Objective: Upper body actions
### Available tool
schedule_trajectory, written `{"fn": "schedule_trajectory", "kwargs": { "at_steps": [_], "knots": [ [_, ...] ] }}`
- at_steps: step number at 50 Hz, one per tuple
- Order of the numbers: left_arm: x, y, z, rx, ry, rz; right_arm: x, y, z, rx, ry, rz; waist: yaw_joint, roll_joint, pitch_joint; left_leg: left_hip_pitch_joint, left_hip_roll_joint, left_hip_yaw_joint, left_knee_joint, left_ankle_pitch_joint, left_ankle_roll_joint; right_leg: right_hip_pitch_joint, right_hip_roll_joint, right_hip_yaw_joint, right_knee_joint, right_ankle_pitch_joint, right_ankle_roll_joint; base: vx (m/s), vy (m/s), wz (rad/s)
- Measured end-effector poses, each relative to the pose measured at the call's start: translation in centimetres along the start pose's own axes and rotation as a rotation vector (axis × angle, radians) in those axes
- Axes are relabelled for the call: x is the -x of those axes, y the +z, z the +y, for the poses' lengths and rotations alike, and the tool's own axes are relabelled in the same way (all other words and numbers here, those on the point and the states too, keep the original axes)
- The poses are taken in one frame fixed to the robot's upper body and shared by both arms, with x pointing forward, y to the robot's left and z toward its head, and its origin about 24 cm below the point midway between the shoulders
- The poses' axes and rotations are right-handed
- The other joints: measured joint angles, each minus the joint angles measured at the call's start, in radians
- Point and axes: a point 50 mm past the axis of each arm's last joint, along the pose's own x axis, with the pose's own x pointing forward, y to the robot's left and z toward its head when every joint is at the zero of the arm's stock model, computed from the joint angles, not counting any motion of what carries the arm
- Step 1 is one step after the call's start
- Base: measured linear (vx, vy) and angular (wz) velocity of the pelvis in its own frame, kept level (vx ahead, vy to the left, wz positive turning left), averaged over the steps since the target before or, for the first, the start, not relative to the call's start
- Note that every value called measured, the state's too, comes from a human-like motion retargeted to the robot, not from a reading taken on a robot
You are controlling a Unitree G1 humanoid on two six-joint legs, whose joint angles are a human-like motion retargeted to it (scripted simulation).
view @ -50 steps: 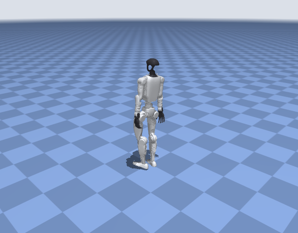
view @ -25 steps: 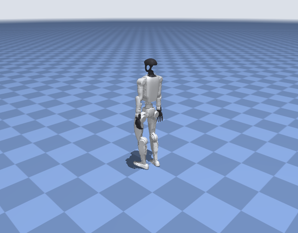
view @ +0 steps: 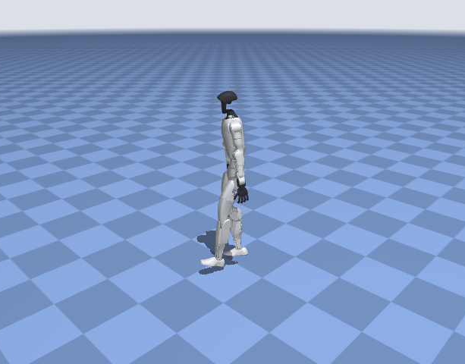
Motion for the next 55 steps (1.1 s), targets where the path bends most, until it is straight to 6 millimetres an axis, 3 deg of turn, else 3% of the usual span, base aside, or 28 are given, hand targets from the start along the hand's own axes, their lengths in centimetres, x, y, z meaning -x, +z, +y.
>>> {"fn": "schedule_trajectory", "kwargs": {
  "at_steps": [3, 6, 8, 13, 16, 19, 22, 24, 25, 27, 33, 38, 41, 45, 49, 52, 55],
  "knots": [
    [-0.1, -2.3, -1.1, 0.152, 0.004, 0.047, 0.0, 0.0, -1.1, 0.025, -0.064, 0.013, 0.005, 0.01, -0.021, 0.015, 0.059, 0.226, -0.025, -0.055, -0.147, 0.005, 0.015, -0.121, -0.022, -0.013, -0.008, -0.16, 0.01, 1.91],
    [-0.1, -3.8, -1.8, 0.288, 0.005, 0.09, 0.0, -0.6, -1.2, -0.026, -0.091, 0.023, -0.01, 0.011, -0.033, 0.032, 0.089, 0.375, -0.017, -0.019, -0.199, 0.013, 0.012, -0.251, -0.032, -0.03, -0.006, -0.12, 0.05, 2.23],
    [0.0, -4.4, -2.1, 0.371, 0.01, 0.129, 0.0, -1.1, -1.1, -0.09, -0.081, 0.03, -0.005, 0.008, -0.024, 0.05, 0.085, 0.381, -0.005, 0.004, -0.219, 0.031, 0.015, -0.337, -0.043, -0.044, -0.004, -0.18, 0.07, 2.36],
    [0.2, -5.4, -1.7, 0.418, 0.032, 0.197, 0.2, -3.8, 0.8, -0.211, -0.002, 0.132, 0.06, -0.004, -0.05, 0.12, 0.081, 0.437, 0.02, 0.083, -0.248, 0.045, 0.009, -0.482, -0.052, -0.082, 0.018, -0.05, 0.09, 2.34],
    [0.2, -5.7, -1.0, 0.367, 0.048, 0.199, 0.4, -4.8, 1.7, -0.204, 0.018, 0.183, 0.074, -0.014, -0.08, 0.165, 0.09, 0.573, 0.035, 0.131, -0.249, 0.041, 0.002, -0.562, -0.05, -0.101, 0.04, 0.05, 0.19, 2.13],
    [0.3, -5.9, -0.4, 0.304, 0.068, 0.201, 0.4, -4.8, 2.4, -0.156, 0.015, 0.195, 0.053, -0.028, -0.115, 0.217, 0.088, 0.755, 0.048, 0.172, -0.211, 0.039, -0.011, -0.656, -0.046, -0.116, 0.076, 0.07, 0.15, 2.67],
    [0.3, -6.3, -0.1, 0.263, 0.086, 0.213, 0.3, -3.4, 2.7, -0.094, 0.016, 0.142, 0.023, -0.031, -0.138, 0.257, 0.05, 0.846, 0.032, 0.205, -0.185, 0.052, -0.004, -0.77, -0.044, -0.125, 0.115, 0.07, 0.07, 2.62],
    [0.4, -6.9, -0.2, 0.261, 0.085, 0.233, 0.2, -2.2, 2.8, -0.061, 0.021, 0.091, 0.026, -0.019, -0.14, 0.277, 0.02, 0.839, -0.01, 0.204, -0.215, 0.067, 0.019, -0.82, -0.036, -0.128, 0.131, 0.12, 0.08, 2.01],
    [0.5, -7.3, -0.5, 0.269, 0.079, 0.247, 0.1, -1.6, 2.7, -0.046, 0.023, 0.069, 0.032, -0.015, -0.141, 0.29, -0.001, 0.85, -0.032, 0.191, -0.21, 0.076, 0.025, -0.841, -0.03, -0.128, 0.138, 0.2, 0.2, 1.37],
    [0.5, -7.9, -1.6, 0.329, 0.04, 0.269, 0.1, 0.0, 2.1, -0.015, 0.022, 0.019, 0.039, -0.012, -0.123, 0.253, -0.028, 0.632, -0.053, 0.186, -0.176, 0.106, 0.025, -0.869, -0.025, -0.119, 0.148, 0.21, 0.25, 0.81],
    [0.5, -8.2, -4.2, 0.545, -0.003, 0.261, 0.4, 4.8, 1.5, -0.025, 0.013, -0.173, 0.078, -0.009, -0.109, 0.268, -0.091, 0.534, -0.097, 0.143, -0.145, 0.163, 0.026, -0.908, -0.016, -0.098, 0.169, 0.17, 0.19, 0.61],
    [0.5, -8.4, -3.7, 0.526, 0.016, 0.263, 0.7, 6.4, 2.4, -0.035, 0.082, -0.248, 0.082, -0.011, -0.146, 0.252, -0.108, 0.426, -0.099, 0.112, -0.131, 0.195, 0.026, -0.935, 0.02, -0.066, 0.148, 0.3, 0.19, 0.99],
    [0.4, -7.5, -2.6, 0.433, 0.035, 0.244, 0.7, 6.4, 2.7, -0.04, 0.097, -0.248, 0.051, 0.012, -0.142, 0.254, -0.085, 0.361, -0.091, 0.103, -0.116, 0.228, 0.027, -0.898, 0.08, -0.009, 0.116, 0.23, 0.14, 1.65],
    [0.1, -4.7, -1.0, 0.222, 0.034, 0.163, 0.5, 4.9, 3.5, -0.009, 0.106, -0.203, 0.01, 0.063, -0.116, 0.274, -0.016, 0.26, -0.073, 0.099, -0.096, 0.255, 0.014, -0.75, 0.246, 0.037, 0.031, 0.27, 0.03, 2.13],
    [0.0, -1.6, 0.0, 0.06, 0.024, 0.064, 0.4, 3.2, 4.0, 0.006, 0.088, -0.13, 0.003, 0.074, -0.097, 0.282, 0.012, 0.186, -0.072, 0.104, -0.085, 0.153, -0.036, -0.482, 0.443, -0.016, 0.07, 0.23, -0.01, 1.55],
    [0.0, 0.3, 0.5, -0.007, 0.053, -0.01, 0.3, 2.0, 4.5, 0.007, 0.091, -0.073, -0.003, 0.068, -0.086, 0.269, 0.022, 0.131, -0.067, 0.109, -0.075, 0.054, -0.009, -0.251, 0.488, -0.063, 0.087, 0.1, -0.14, 1.5],
    [0.1, 1.0, 0.6, -0.018, 0.068, -0.036, 0.4, 1.4, 4.8, -0.006, 0.097, -0.046, -0.019, 0.068, -0.074, 0.26, 0.031, 0.081, -0.058, 0.111, -0.07, 0.015, 0.004, -0.194, 0.449, -0.093, 0.071, 0.11, -0.13, 1.29]
  ]
}}
